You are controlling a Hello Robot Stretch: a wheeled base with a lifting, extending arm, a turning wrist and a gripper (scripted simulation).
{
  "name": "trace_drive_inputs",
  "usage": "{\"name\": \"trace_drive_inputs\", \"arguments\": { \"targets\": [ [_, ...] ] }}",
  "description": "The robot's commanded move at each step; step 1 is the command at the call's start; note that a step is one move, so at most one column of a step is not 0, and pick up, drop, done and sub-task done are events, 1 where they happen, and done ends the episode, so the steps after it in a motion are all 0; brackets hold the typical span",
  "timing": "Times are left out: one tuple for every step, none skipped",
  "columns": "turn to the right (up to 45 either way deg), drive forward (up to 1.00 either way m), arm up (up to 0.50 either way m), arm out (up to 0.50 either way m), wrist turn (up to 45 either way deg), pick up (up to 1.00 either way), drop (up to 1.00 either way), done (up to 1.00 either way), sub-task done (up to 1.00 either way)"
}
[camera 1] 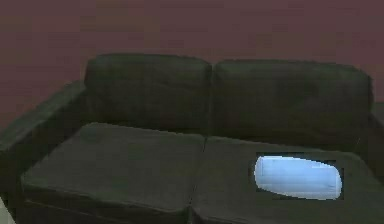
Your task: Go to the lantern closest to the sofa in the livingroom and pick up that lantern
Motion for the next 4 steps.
{"name": "trace_drive_inputs", "arguments": {
  "targets": [
    [-45.0,0.00,0.00,0.00,0.0,0.00,0.00,0.00,0.00],
    [-36.0,0.00,0.00,0.00,0.0,0.00,0.00,0.00,0.00],
    [0.0,1.00,0.00,0.00,0.0,0.00,0.00,0.00,0.00],
    [0.0,1.00,0.00,0.00,0.0,0.00,0.00,0.00,0.00]
  ]
}}
